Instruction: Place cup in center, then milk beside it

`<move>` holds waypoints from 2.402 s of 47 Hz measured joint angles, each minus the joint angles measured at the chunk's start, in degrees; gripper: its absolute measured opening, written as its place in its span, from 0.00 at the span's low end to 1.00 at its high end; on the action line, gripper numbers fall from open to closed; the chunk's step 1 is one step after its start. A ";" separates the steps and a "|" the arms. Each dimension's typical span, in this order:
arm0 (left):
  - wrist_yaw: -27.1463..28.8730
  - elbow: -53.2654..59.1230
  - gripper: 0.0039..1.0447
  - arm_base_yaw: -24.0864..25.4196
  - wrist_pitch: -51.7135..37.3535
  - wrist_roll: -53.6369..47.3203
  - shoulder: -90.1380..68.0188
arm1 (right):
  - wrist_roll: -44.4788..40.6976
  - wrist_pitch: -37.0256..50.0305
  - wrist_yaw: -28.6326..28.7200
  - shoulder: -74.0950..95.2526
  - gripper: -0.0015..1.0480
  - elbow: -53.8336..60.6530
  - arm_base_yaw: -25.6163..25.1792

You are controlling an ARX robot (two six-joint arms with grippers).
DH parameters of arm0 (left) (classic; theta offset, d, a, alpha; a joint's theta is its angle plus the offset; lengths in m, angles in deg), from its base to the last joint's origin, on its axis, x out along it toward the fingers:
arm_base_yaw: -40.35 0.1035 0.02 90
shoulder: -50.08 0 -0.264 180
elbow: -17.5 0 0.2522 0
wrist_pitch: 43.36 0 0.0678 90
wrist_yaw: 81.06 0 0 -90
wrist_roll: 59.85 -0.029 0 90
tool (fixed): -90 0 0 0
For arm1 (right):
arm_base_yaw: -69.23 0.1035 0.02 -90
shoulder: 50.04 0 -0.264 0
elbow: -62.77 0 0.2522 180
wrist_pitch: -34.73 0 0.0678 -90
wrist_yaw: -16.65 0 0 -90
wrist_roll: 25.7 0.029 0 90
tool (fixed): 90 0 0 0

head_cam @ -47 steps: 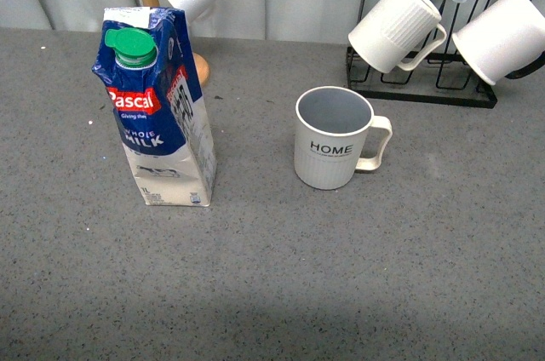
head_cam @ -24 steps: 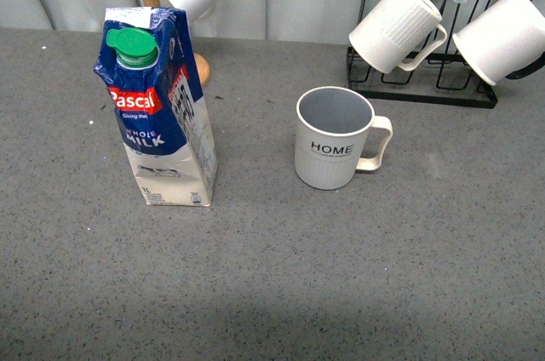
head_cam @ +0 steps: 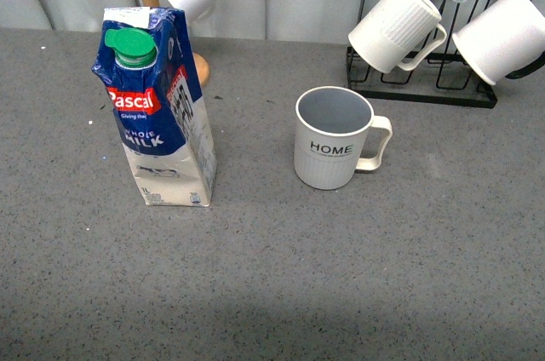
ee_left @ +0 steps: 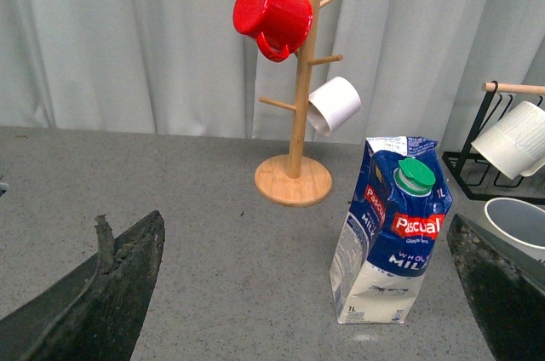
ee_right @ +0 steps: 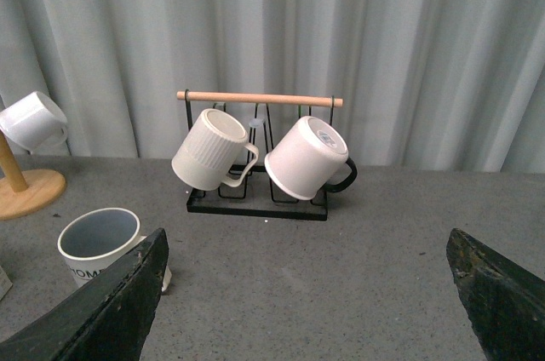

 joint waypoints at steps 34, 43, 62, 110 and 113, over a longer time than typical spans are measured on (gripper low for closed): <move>3.15 -7.41 0.94 -8.55 -34.14 7.34 -58.45 | 0.00 0.00 0.00 -0.04 0.91 0.00 0.00; 6.16 -13.16 0.94 -11.89 -41.46 9.01 -76.04 | 0.00 0.00 -0.02 -0.04 0.91 0.00 0.00; 6.62 -16.35 0.94 -15.52 -43.15 9.35 -83.03 | 0.00 0.00 0.00 -0.04 0.91 0.00 0.00; 9.18 -23.43 0.94 -21.20 -48.28 9.53 -94.42 | 0.00 0.00 0.00 -0.04 0.91 0.00 0.00; 9.27 -23.87 0.94 -20.52 -48.94 8.83 -95.27 | 0.02 0.00 0.00 -0.04 0.91 0.00 0.00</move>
